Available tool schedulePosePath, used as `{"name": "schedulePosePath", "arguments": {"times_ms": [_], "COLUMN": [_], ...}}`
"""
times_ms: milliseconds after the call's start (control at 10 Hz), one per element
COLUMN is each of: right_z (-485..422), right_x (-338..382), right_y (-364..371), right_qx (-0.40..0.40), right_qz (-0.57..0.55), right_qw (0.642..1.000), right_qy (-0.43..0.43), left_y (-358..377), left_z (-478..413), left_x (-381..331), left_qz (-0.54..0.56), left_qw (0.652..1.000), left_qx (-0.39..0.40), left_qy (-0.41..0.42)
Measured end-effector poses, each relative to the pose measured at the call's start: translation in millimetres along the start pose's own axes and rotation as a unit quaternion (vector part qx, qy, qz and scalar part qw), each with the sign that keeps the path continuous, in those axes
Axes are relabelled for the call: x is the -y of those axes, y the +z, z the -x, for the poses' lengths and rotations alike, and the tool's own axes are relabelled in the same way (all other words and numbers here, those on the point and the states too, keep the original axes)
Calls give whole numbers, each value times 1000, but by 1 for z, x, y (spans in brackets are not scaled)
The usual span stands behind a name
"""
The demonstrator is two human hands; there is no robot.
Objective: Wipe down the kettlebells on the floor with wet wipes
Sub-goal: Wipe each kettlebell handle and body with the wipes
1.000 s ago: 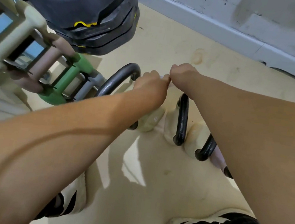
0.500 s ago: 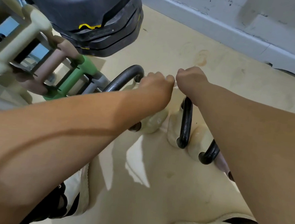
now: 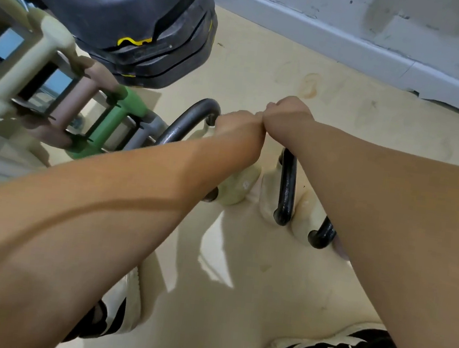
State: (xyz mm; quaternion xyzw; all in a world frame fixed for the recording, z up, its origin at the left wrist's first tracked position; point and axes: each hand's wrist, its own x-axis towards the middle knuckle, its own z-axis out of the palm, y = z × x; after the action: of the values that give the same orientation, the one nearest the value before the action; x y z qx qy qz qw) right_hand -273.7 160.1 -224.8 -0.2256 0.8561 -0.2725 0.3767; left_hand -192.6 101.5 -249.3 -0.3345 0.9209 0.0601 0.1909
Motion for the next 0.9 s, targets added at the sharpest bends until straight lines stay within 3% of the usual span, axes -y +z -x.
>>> {"name": "schedulePosePath", "arguments": {"times_ms": [100,200,400,500,600,700,800,900], "right_z": [1,1,9,9,7,3,2,4], "right_x": [10,11,-3,-7,-5,-3,-3,-2], "right_y": [3,8,18,16,13,15,17,14], "right_qx": [18,26,43,56,61,46,32,48], "right_qz": [55,91,126,122,132,144,140,123], "right_qw": [998,994,985,985,983,983,984,986], "right_qy": [-40,-62,-108,-110,-111,-106,-105,-103], "left_y": [24,52,90,71,45,7,3,31], "left_z": [43,72,130,115,86,36,18,43], "left_x": [29,45,61,54,47,38,33,33], "left_qz": [110,226,374,323,209,103,122,194], "left_qw": [986,960,915,934,973,993,990,979], "left_qx": [-116,-161,-146,-141,-93,39,65,-45], "left_qy": [39,31,-34,-65,-38,32,22,-34]}}
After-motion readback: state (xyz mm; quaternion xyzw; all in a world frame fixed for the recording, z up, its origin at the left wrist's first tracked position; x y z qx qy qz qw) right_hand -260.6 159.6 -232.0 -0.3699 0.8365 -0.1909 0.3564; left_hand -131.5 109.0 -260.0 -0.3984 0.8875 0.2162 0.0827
